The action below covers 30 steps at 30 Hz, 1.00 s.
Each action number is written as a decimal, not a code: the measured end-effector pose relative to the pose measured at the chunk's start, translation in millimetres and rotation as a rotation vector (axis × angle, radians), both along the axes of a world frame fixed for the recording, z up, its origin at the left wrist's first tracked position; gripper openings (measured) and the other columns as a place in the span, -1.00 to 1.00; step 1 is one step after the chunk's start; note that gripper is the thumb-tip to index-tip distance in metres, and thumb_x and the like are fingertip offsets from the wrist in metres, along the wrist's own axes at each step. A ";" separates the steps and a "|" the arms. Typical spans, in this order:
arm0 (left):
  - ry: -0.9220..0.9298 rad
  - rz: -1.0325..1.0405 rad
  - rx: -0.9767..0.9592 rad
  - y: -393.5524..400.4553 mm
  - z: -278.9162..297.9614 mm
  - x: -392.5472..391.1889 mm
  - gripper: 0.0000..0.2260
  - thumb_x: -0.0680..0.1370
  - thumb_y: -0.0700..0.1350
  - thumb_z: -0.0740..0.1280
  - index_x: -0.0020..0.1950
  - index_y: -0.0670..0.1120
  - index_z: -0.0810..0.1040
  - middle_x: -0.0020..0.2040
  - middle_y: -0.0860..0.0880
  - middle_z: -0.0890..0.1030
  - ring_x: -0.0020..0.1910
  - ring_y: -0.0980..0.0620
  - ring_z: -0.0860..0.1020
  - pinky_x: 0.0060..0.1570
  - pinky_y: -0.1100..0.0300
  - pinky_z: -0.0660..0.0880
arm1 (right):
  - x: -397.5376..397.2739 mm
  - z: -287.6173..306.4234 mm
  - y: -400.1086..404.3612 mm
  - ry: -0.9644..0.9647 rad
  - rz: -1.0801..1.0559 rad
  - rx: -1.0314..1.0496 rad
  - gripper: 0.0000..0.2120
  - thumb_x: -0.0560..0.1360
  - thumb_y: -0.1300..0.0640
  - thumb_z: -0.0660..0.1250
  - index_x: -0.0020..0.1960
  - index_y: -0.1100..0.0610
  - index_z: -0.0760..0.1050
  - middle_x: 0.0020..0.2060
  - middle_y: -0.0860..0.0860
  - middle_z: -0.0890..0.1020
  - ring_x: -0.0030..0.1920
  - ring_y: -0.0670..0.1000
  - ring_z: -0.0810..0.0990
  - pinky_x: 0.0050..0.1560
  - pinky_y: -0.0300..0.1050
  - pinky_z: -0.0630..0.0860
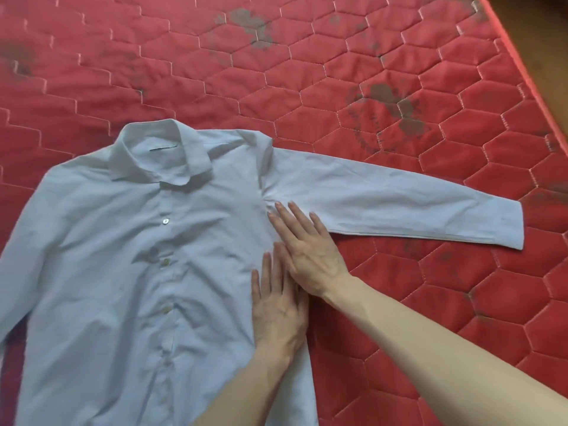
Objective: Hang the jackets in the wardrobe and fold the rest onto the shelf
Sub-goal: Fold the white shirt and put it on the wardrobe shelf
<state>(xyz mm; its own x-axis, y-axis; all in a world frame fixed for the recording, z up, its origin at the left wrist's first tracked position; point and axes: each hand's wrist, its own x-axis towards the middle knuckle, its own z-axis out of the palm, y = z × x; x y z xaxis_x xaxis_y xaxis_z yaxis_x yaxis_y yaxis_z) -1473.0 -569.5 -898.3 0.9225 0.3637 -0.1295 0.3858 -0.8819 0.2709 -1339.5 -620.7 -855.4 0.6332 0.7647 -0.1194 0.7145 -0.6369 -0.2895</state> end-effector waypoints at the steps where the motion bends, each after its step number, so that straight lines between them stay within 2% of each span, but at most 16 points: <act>1: -0.009 -0.064 -0.019 4.7 2.1 -9.6 -0.40 0.63 0.05 0.16 0.64 -0.15 0.30 0.64 -0.20 0.28 0.66 -0.16 0.16 0.57 -0.18 0.13 | -7.1 -3.4 11.4 0.025 0.009 -0.057 -0.43 0.73 -0.09 0.00 0.70 0.02 0.04 0.69 -0.03 0.03 0.68 0.03 -0.04 0.65 0.13 -0.08; 3: -0.025 -0.236 -0.012 16.9 4.9 -40.6 -0.44 0.61 0.08 0.19 0.58 -0.12 0.42 0.59 -0.16 0.39 0.64 -0.13 0.22 0.53 -0.15 0.17 | -17.3 -15.0 22.7 0.045 -0.010 -0.198 -0.37 0.72 -0.19 -0.02 0.71 -0.02 -0.08 0.69 -0.06 -0.06 0.68 0.00 -0.14 0.65 0.12 -0.20; 6: 0.003 -0.468 0.025 46.5 4.6 -104.5 -0.40 0.63 0.16 0.21 0.64 -0.03 0.33 0.65 -0.05 0.30 0.65 -0.06 0.19 0.51 -0.09 0.18 | -25.9 -27.6 27.5 -0.001 -0.071 -0.311 -0.32 0.69 -0.26 -0.09 0.69 -0.04 -0.24 0.68 -0.08 -0.17 0.66 -0.01 -0.26 0.62 0.12 -0.31; 8: -0.011 -0.557 0.045 72.5 2.1 -145.4 -0.39 0.65 0.18 0.22 0.66 -0.02 0.28 0.67 -0.04 0.24 0.65 -0.04 0.19 0.51 -0.06 0.20 | -31.8 -28.0 31.7 -0.064 -0.114 -0.293 -0.33 0.69 -0.23 -0.10 0.70 0.03 -0.14 0.69 -0.02 -0.09 0.67 0.02 -0.19 0.62 0.16 -0.28; 10: -0.022 -0.606 0.084 100.2 1.6 -176.7 -0.39 0.65 0.18 0.22 0.66 -0.02 0.27 0.68 -0.03 0.22 0.66 -0.04 0.19 0.52 -0.05 0.20 | -45.1 -26.8 38.2 -0.130 -0.140 -0.246 -0.35 0.68 -0.16 -0.07 0.69 0.13 0.05 0.68 0.06 0.09 0.68 0.07 -0.03 0.64 0.21 -0.13; 13: -0.047 -0.617 0.118 139.6 2.8 -213.5 -0.42 0.66 0.15 0.19 0.66 -0.04 0.29 0.67 -0.05 0.24 0.66 -0.06 0.19 0.54 -0.07 0.18 | -89.9 -30.0 40.9 -0.084 -0.150 -0.173 -0.38 0.68 -0.14 -0.01 0.67 0.10 0.14 0.66 0.07 0.17 0.67 0.10 0.07 0.62 0.21 0.06; 16: -0.056 -0.531 0.088 173.2 5.4 -252.1 -0.41 0.67 0.11 0.18 0.66 -0.08 0.26 0.69 -0.08 0.20 0.67 -0.08 0.14 0.57 -0.13 0.12 | -166.4 -40.3 19.9 -0.001 -0.228 -0.136 -0.38 0.69 -0.16 -0.01 0.70 -0.04 0.01 0.69 -0.02 0.01 0.68 0.05 -0.07 0.63 0.18 0.00; 18: -0.036 -0.458 0.072 194.6 8.2 -280.9 -0.40 0.66 0.10 0.18 0.67 -0.09 0.22 0.69 -0.10 0.18 0.67 -0.10 0.14 0.55 -0.20 0.14 | -212.1 -41.4 3.4 -0.006 -0.250 -0.176 -0.38 0.69 -0.16 -0.03 0.70 -0.06 -0.05 0.70 -0.04 -0.06 0.69 0.04 -0.11 0.63 0.23 0.02; 22: 0.031 -0.412 0.090 236.2 9.1 -337.3 -0.38 0.67 0.12 0.13 0.70 -0.07 0.15 0.70 -0.11 0.14 0.67 -0.11 0.14 0.52 -0.24 0.18 | -249.9 -36.2 -8.9 0.024 -0.378 -0.242 -0.38 0.69 -0.19 -0.09 0.70 -0.10 -0.17 0.69 -0.06 -0.15 0.68 0.02 -0.17 0.64 0.24 -0.01; 25: 0.071 -0.329 0.086 255.5 7.3 -372.9 -0.39 0.66 0.13 0.12 0.69 -0.05 0.19 0.71 -0.12 0.11 0.67 -0.13 0.15 0.55 -0.25 0.14 | -276.1 -30.6 -24.0 0.027 -0.503 -0.310 -0.35 0.68 -0.27 -0.14 0.69 -0.11 -0.22 0.69 -0.04 -0.18 0.68 0.03 -0.21 0.64 0.23 -0.07; 28: 0.106 -0.151 0.091 255.0 8.5 -394.9 -0.38 0.65 0.17 0.10 0.68 -0.05 0.22 0.69 -0.13 0.15 0.67 -0.13 0.14 0.58 -0.23 0.11 | -301.3 -20.9 -35.4 0.012 -0.675 -0.278 -0.32 0.66 -0.26 -0.03 0.70 -0.02 -0.04 0.69 0.05 0.01 0.68 0.12 -0.02 0.58 0.27 0.11; 30: 0.142 0.133 0.076 243.0 14.0 -398.8 -0.34 0.62 0.19 0.12 0.67 -0.08 0.23 0.65 -0.16 0.23 0.63 -0.18 0.22 0.54 -0.22 0.18 | -311.7 -13.9 -37.7 0.010 -0.784 -0.196 -0.34 0.66 -0.22 0.14 0.67 0.03 0.12 0.61 0.09 0.23 0.59 0.18 0.22 0.47 0.27 0.31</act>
